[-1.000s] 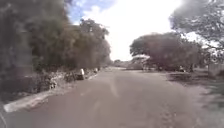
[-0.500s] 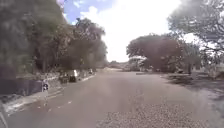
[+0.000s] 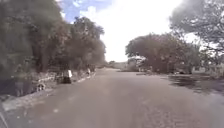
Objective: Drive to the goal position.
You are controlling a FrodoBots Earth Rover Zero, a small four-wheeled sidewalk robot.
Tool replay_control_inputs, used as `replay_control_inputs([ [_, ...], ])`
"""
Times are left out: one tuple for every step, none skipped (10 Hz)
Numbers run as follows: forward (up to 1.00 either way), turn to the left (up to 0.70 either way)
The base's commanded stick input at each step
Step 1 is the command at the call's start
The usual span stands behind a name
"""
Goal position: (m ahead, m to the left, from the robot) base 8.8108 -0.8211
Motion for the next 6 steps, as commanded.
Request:
replay_control_inputs([
  [0.7,0.0],
  [0.7,0.0],
  [0.7,0.0],
  [0.7,0.0],
  [0.7,0.0],
  [0.7,0.0],
])
